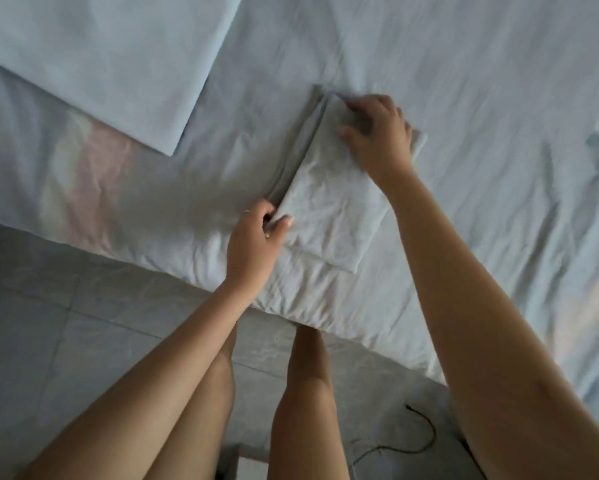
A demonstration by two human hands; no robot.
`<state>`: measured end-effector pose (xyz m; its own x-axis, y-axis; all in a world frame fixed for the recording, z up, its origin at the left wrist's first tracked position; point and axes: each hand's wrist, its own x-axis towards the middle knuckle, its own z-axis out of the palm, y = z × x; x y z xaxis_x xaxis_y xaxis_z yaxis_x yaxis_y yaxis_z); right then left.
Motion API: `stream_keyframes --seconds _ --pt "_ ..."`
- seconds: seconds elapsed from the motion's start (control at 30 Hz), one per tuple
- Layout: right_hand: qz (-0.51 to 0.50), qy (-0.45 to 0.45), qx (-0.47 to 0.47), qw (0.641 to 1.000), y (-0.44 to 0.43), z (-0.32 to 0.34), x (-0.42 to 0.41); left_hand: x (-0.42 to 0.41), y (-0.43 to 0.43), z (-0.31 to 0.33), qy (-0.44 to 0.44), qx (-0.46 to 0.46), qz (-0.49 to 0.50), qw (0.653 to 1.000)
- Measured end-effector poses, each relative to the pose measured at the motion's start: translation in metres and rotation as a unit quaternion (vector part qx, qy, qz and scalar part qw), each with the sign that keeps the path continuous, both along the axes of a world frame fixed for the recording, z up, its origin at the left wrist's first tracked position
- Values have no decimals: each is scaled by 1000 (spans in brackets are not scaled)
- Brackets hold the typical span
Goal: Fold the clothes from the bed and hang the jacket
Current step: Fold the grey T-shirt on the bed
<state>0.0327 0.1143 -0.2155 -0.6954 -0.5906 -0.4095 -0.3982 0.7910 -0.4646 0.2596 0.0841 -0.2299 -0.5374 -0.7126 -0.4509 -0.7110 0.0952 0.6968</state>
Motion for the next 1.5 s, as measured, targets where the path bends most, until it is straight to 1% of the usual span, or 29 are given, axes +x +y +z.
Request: stream_keyframes --seconds 0.07,0.13,0.23,0.3,0.4,0.53,0.6,0.63,0.67,0.7,0.73,0.77,0.8,0.87,0.9,0.93,1.0,1.07,1.13,1.2,1.23,1.27,1.3,1.33,1.37,1.4,1.43,1.47,1.5 --pt "-62 -46 -20 997 -13 -2 -11 0 4 -1 19 -1 32 999" --pt "-103 -66 -47 991 -24 -4 -12 0 5 0 29 5 68 997" --pt "-112 -87 -79 987 -24 -14 -17 3 9 0 45 -9 105 993" --pt "-119 -93 -80 985 -29 -11 -16 4 10 1 50 -16 135 989" --pt "-116 -60 -39 991 -37 -5 -17 6 5 -1 45 -47 138 988" --pt "-104 -13 26 994 -46 -10 -14 7 -4 -8 6 -107 132 986" --pt "-84 52 55 994 -46 -14 -3 5 -4 -9 -26 -168 121 978" --pt "-57 111 54 991 -43 -17 5 2 -3 -8 -40 -211 97 972" --pt "-10 179 28 983 -40 -19 15 -2 -2 -7 -45 -250 61 965" --pt "47 243 -29 968 -35 -21 26 -8 0 -6 -38 -277 11 960" --pt "117 282 -93 948 -29 -23 39 -12 1 -9 -27 -297 -48 953" --pt "199 290 -142 925 -23 -26 52 -15 3 -13 -24 -314 -109 943" --pt "287 275 -165 903 -15 -30 63 -15 5 -19 -36 -328 -161 930" --pt "443 233 -135 855 1 -41 68 -11 7 -32 -73 -327 -229 914" --pt "484 222 -104 840 8 -46 59 -9 6 -37 -85 -318 -249 911" --pt "497 224 -85 834 12 -51 44 -8 4 -40 -95 -309 -263 909" --pt "460 245 -64 851 12 -58 13 -9 0 -41 -110 -304 -270 907" --pt "382 260 -33 886 7 -58 -8 -12 -2 -39 -114 -305 -268 907" --pt "267 257 20 929 4 -53 -12 -10 1 -40 -123 -303 -266 907" --pt "161 263 39 951 5 -47 0 -7 2 -41 -131 -302 -267 906" --pt "158 266 18 951 11 -43 8 -7 2 -41 -134 -298 -273 905" --pt "203 265 -5 943 25 -39 15 -11 2 -38 -134 -296 -287 901" --pt "274 264 -21 924 38 -44 25 -8 -1 -39 -139 -291 -293 900" --pt "302 257 -19 918 56 -47 29 -9 -2 -37 -140 -286 -301 899" --pt "262 234 6 936 76 -50 33 -10 -3 -36 -131 -283 -310 898" --pt "170 206 39 963 93 -54 37 -9 -5 -35 -116 -274 -309 903" --pt "49 173 69 981 108 -56 42 -8 -6 -35 -98 -259 -302 912" --pt "-57 134 86 986 118 -56 50 -9 -7 -34 -76 -242 -287 924" --pt "-133 102 74 983 127 -53 62 -10 -7 -32 -53 -217 -265 938"
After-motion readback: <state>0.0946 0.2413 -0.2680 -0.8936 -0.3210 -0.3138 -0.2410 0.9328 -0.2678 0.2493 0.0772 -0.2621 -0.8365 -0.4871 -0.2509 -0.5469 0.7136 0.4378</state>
